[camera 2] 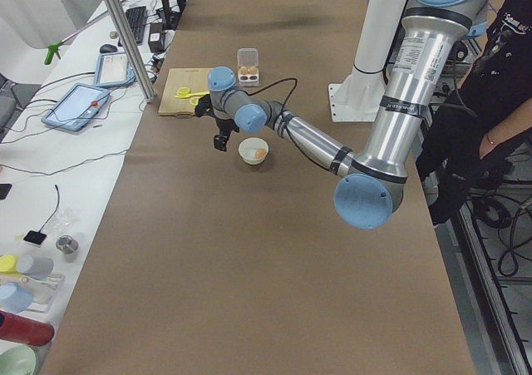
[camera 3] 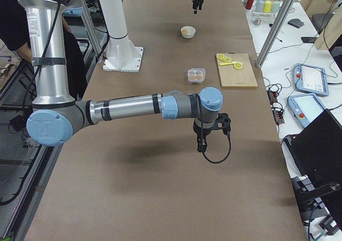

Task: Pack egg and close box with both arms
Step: 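Lower the left gripper into the white bowl around the brown egg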

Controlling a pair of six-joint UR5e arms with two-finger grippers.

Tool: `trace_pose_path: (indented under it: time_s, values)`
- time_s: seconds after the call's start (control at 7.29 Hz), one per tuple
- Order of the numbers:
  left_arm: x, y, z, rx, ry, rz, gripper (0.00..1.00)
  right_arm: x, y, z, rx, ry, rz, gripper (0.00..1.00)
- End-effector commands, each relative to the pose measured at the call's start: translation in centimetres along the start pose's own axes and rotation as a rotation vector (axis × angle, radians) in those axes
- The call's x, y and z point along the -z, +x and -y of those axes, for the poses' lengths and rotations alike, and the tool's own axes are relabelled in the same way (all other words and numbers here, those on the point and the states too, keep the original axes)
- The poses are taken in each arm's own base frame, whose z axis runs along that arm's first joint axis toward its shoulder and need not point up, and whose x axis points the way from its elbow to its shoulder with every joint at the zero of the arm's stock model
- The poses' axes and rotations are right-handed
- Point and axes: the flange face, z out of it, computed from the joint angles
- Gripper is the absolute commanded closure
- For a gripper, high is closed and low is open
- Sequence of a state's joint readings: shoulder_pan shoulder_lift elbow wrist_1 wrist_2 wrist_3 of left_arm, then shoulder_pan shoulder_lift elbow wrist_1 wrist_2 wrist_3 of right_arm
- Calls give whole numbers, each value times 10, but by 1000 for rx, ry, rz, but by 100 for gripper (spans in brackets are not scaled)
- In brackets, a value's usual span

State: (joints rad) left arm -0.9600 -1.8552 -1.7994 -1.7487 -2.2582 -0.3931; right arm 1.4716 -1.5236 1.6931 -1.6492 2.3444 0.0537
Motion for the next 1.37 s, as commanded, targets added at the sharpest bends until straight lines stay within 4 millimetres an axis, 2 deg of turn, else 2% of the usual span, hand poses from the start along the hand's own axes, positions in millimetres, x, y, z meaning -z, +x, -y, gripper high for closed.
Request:
trace_pose_path:
  time_s: [0.0,0.14,0.41,0.69,0.96,1.24]
  values:
    - [-42,51,-13,-91,-26,41,3,-2,1,0,0,-4,-4,0]
    - [-45,48,-17,-88,-33,43,4,-3,1,0,0,-4,-4,0]
    - [-56,48,-23,-89,-54,43,15,-2,1,0,2,-4,-2,0]
    - [-76,62,-31,-112,-89,32,17,-2,1,0,2,-4,-2,0]
    - [-89,56,-33,-107,-112,37,18,-2,1,0,2,-4,-4,0]
    - [-94,55,-32,-106,-119,39,19,-2,1,0,4,-4,-4,0]
